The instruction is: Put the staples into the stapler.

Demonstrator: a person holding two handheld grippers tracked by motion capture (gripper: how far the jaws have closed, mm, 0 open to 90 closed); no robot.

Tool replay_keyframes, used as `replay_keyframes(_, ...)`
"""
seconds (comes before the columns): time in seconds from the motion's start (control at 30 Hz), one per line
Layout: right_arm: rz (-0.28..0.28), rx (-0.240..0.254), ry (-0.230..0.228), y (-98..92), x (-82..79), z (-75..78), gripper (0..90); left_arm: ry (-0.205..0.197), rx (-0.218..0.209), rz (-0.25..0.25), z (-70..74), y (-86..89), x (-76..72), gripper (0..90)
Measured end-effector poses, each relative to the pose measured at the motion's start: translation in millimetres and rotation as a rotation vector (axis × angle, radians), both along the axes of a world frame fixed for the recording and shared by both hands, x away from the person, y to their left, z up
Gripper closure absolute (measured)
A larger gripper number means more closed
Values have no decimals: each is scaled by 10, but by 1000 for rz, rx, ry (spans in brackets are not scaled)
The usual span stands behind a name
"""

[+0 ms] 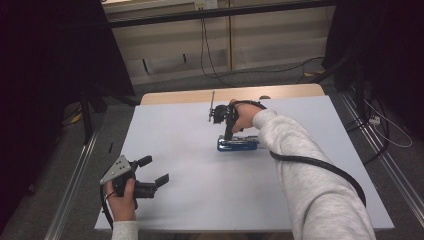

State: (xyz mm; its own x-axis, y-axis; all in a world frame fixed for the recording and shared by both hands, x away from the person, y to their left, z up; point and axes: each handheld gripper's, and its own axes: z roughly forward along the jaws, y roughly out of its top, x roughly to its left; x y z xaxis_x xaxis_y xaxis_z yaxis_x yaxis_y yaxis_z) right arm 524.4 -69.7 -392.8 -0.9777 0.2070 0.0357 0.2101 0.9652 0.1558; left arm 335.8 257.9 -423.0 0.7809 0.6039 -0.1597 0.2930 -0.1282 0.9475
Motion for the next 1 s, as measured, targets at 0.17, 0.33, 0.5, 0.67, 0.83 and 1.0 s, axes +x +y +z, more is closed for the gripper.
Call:
replay_keyframes(0.17,-1,5,0,-4,1,-3,773,1,2,-1,-2,-3,3,15)
replay_keyframes(0.33,-10,23,-1,-4,-9,-1,700,0,5,2,-3,-3,4,15)
replay_keyframes(0.5,-35,75,-20,-71,-25,53,637,-2,-2,0,-2,-7,7,15)
replay_keyframes(0.67,-96,191,-38,-227,-57,130,552,0,-6,-6,1,-32,23,15)
replay_keyframes(0.83,-158,250,-49,-438,-113,170,474,1,-4,-4,14,-77,39,16)
replay_keyframes(1.0,-197,311,-71,-677,-174,220,411,7,-1,-11,23,-120,65,16)
